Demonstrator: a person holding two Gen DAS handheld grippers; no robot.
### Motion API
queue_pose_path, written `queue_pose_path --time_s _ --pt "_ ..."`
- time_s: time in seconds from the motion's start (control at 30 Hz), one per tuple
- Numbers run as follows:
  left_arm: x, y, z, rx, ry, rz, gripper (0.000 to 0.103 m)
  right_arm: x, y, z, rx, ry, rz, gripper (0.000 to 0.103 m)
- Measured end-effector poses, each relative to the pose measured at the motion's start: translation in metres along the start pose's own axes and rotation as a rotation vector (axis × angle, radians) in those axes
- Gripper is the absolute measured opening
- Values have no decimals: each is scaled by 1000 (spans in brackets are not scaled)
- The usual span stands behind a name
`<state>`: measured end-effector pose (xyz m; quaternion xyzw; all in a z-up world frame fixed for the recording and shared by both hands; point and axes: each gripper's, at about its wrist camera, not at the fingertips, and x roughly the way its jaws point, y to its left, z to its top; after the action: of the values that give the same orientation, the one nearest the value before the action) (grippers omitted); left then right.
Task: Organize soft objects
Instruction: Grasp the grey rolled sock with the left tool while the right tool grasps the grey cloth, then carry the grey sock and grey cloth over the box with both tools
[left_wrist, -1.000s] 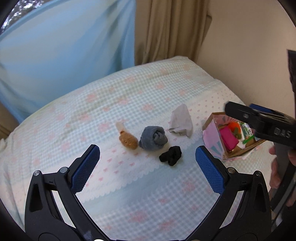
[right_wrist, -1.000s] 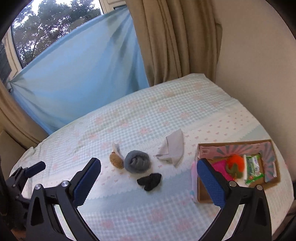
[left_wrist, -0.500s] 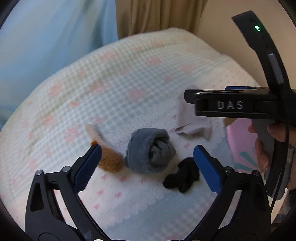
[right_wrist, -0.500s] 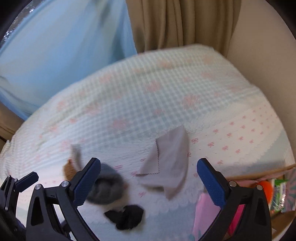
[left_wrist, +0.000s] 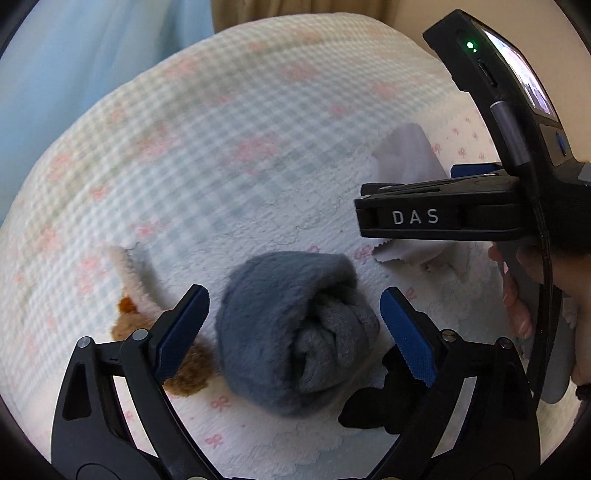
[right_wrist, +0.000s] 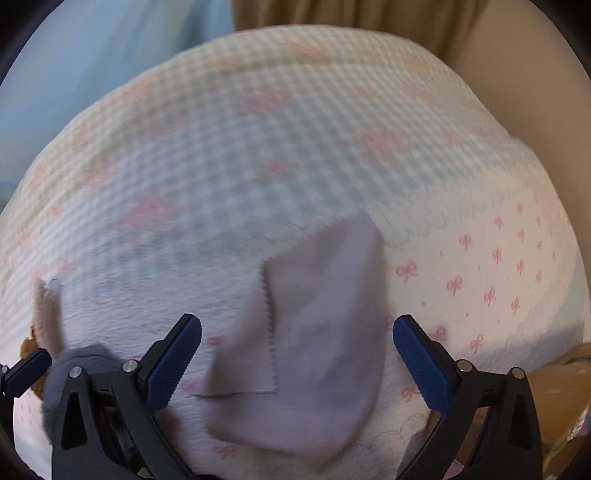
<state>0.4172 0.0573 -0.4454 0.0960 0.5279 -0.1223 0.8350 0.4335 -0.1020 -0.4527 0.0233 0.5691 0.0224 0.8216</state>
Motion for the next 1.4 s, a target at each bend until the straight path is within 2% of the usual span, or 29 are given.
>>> queue_pose_path --time_s 0.07,0.13,0.2,0.3,0.33,0.43,0.63,0.97,1.17,1.4 --pt "7 -4 1 19 11 1 86 4 -2 -5 -22 8 8 91" --pt "14 -6 0 26 27 6 82 4 -1 -11 -63 -7 9 84" --pt "19 -5 0 23 33 3 80 -1 1 -18 -109 -29 19 73" --pt "23 -5 1 24 37 0 75 -8 7 -28 -166 -61 49 42" --pt "25 -5 0 25 41 1 72 -10 11 -31 -180 -65 54 28" --pt "26 -5 -2 24 43 -1 65 -13 20 -41 -229 -91 39 16" --pt "10 -4 -6 0 13 0 51 -20 16 -41 -151 -119 88 7" --pt "-45 7 1 -102 -81 -10 49 -67 6 -31 -90 -196 171 6" --pt "-99 5 6 -141 -149 -6 49 -121 1 -28 -71 -273 205 6" --pt "-178 -15 9 -145 -220 0 49 -207 -17 -38 -38 -354 228 6"
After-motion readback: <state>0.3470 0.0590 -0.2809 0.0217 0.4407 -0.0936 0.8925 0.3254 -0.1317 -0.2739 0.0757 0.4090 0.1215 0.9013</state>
